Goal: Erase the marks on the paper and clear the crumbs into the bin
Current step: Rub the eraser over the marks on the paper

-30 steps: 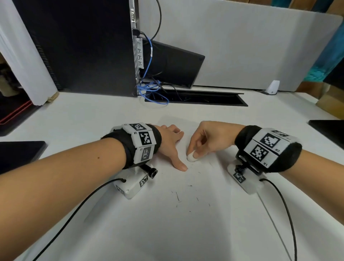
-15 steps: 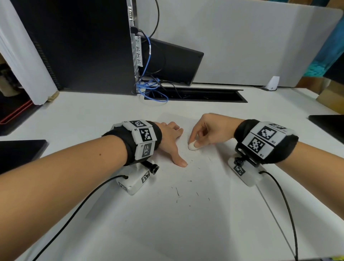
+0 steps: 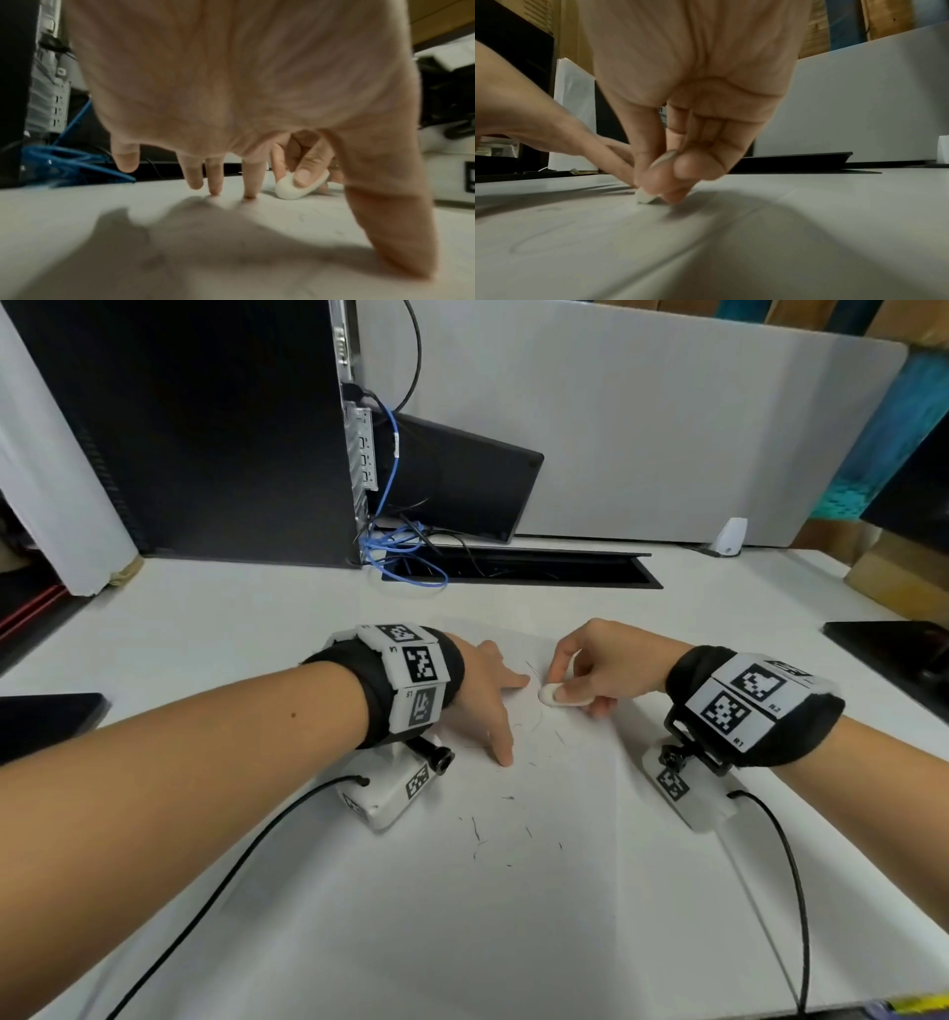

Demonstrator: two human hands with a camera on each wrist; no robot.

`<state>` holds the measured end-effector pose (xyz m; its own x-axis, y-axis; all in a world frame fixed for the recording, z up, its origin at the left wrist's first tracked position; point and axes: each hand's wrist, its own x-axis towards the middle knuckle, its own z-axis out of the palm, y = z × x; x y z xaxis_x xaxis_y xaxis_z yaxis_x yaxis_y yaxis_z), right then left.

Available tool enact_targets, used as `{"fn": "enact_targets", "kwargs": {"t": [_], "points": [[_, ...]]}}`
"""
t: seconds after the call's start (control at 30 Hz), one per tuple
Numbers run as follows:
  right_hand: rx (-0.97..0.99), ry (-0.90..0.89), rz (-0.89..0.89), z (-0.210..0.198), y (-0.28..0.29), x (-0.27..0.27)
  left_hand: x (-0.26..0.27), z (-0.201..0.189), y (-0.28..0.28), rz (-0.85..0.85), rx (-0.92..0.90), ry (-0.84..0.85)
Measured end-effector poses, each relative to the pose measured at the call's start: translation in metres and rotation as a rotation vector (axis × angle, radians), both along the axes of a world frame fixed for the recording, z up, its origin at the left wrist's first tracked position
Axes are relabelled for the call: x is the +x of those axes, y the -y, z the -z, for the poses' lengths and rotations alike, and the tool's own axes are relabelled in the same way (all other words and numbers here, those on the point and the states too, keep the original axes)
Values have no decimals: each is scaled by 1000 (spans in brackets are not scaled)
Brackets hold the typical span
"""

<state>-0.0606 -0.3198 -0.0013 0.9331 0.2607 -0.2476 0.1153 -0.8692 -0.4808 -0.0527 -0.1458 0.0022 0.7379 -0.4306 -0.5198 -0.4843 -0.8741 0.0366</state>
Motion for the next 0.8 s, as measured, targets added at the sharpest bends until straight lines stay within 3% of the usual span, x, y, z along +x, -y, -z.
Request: {"fn": "enact_targets", "kwargs": {"t": [0.17,0.33,0.5,0.63,0.8], "points": [[46,-143,-132,-2,-9,-11,-3,8,0,37,-58,-4],[-21,4,-39,-2,-5,0,-3,8,0,60,-16,34],[18,-99,-139,0,-12,-12,-3,7,2,62,21,47],[-78,82,-46,-2,-7,1,-5,5,3,63,28,43],[-1,-48,-143,0,-16,-13,-4,7,3,71,38,47]]}}
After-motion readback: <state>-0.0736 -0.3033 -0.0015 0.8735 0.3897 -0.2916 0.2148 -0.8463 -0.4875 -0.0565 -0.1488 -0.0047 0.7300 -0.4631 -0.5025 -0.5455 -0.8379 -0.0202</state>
